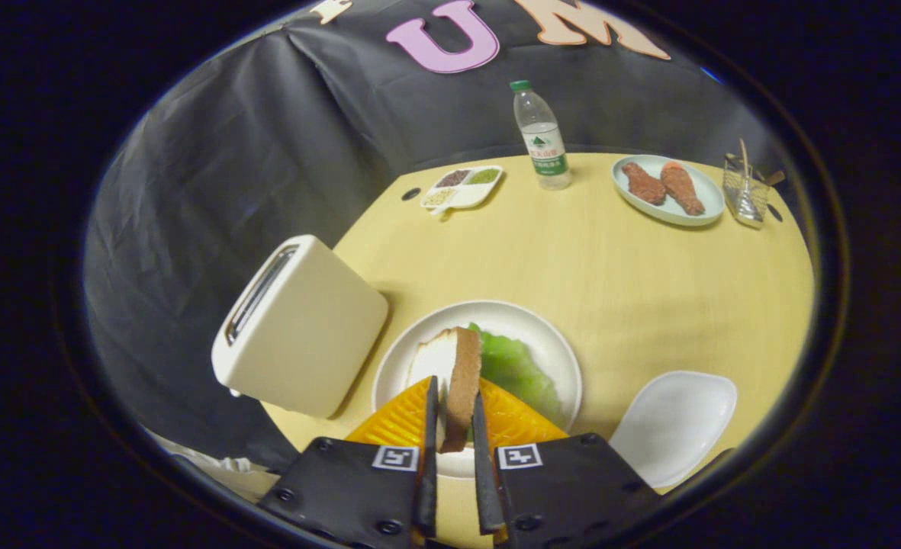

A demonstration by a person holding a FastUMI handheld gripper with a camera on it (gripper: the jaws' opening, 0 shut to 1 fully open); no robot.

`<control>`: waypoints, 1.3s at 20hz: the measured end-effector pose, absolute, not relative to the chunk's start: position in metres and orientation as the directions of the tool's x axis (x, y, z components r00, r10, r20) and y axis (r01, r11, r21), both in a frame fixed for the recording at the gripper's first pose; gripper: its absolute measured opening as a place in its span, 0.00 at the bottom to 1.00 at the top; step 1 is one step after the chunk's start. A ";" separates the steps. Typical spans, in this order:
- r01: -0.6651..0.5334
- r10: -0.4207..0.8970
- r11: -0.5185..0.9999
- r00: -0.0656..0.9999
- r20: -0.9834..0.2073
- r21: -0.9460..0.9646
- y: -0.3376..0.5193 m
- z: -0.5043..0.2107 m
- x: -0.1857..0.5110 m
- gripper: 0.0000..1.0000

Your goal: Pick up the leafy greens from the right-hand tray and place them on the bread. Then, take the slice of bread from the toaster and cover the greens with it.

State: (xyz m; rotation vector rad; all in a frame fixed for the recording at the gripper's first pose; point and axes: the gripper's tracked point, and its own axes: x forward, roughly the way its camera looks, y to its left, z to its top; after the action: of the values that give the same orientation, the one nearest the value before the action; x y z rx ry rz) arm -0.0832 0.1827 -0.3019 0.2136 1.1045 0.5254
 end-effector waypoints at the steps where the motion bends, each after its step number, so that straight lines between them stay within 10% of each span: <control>1: -0.300 0.494 0.864 0.349 -0.797 0.404 0.180 -0.304 -0.082 0.21; 10: -0.361 0.447 0.880 0.405 -0.798 0.309 0.158 -0.303 -0.085 1.00; 26: -0.266 0.318 0.947 0.854 -0.411 0.181 0.059 -0.108 -0.038 0.99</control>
State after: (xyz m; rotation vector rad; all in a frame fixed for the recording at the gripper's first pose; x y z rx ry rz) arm -0.0380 0.0590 -0.1077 0.1195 0.4521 0.3079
